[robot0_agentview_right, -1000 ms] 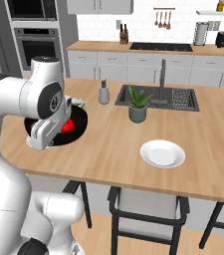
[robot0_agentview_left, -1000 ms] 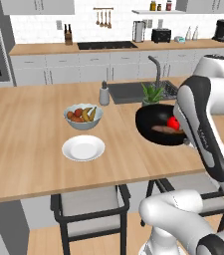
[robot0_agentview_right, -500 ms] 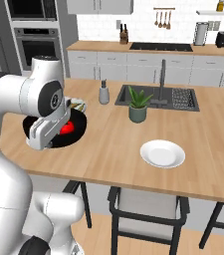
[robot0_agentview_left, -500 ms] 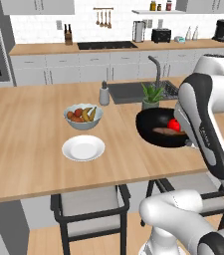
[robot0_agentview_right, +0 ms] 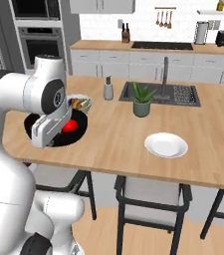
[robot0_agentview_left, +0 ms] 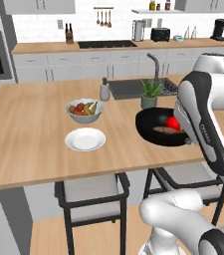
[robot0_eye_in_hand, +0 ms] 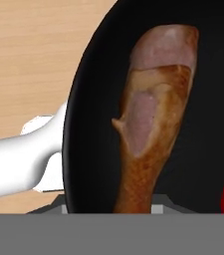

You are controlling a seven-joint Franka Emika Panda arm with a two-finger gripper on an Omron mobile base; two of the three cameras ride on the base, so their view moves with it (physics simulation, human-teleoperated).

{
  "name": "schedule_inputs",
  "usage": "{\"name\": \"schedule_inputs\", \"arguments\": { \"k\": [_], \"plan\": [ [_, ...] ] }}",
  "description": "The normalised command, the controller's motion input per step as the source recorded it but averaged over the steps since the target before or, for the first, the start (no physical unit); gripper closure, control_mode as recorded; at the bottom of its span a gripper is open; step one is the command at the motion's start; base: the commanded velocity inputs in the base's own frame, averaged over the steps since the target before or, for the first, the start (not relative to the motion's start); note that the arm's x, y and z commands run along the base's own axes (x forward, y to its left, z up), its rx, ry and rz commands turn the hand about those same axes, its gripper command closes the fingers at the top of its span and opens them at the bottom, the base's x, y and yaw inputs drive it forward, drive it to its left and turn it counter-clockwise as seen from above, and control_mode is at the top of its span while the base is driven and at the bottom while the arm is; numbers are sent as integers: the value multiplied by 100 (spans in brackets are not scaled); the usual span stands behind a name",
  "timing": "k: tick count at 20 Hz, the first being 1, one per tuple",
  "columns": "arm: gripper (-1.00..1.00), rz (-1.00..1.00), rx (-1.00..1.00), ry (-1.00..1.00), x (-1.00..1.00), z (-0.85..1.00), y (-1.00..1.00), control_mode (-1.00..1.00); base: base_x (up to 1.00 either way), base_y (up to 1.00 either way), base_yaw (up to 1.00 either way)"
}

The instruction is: Pick the chicken drumstick and tomato from their plates and place them in the bowl. Then put the bowl in the fridge.

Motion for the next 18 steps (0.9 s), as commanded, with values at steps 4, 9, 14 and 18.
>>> {"name": "schedule_inputs", "arguments": {
  "k": [4, 9, 14, 18],
  "plan": [
    [100, 0, 0, 0, 0, 0, 0, 100, -91, 96, 7],
    [100, 0, 0, 0, 0, 0, 0, 100, -19, 100, 43],
    [100, 0, 0, 0, 0, 0, 0, 100, -14, 100, 42],
    [100, 0, 0, 0, 0, 0, 0, 100, 3, 100, 10]
  ]
}}
